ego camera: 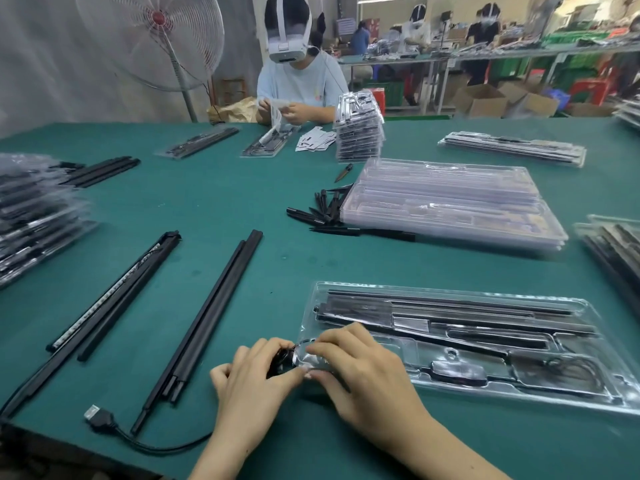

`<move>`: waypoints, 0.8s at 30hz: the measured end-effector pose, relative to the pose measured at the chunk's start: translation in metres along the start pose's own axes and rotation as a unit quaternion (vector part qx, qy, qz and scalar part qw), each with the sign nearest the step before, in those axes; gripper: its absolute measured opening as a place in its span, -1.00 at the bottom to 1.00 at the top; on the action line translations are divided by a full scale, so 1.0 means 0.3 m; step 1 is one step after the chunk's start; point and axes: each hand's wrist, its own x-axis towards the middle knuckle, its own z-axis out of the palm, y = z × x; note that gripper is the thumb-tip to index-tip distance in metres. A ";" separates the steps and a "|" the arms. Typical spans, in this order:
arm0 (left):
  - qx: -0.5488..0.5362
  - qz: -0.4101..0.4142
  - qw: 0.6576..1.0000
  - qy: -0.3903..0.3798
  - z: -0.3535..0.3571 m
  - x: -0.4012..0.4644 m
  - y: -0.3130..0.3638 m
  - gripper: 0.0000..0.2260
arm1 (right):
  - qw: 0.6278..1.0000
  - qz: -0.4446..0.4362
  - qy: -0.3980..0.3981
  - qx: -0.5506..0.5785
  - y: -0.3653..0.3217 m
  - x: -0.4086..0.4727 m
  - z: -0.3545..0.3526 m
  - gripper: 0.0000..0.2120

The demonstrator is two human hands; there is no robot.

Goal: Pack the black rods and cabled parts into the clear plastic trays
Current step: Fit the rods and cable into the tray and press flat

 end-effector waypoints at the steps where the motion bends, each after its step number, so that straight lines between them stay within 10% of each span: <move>1: -0.006 -0.002 1.000 -0.002 0.002 0.002 -0.002 -0.85 | 1.000 0.006 -0.006 0.006 0.008 0.001 -0.005 -0.90; 8: -0.039 -0.041 0.998 -0.024 -0.004 0.016 0.011 -0.76 | 0.973 0.153 0.001 0.174 0.004 0.012 0.019 -0.92; 18: -0.035 -0.084 0.996 0.016 -0.015 0.028 0.069 -0.58 | 0.982 0.078 0.139 0.101 -0.026 0.018 0.017 -0.81; 24: 0.051 -0.064 0.995 0.056 0.012 0.036 0.075 -0.88 | 0.984 0.059 0.116 0.120 -0.037 0.004 0.038 -0.88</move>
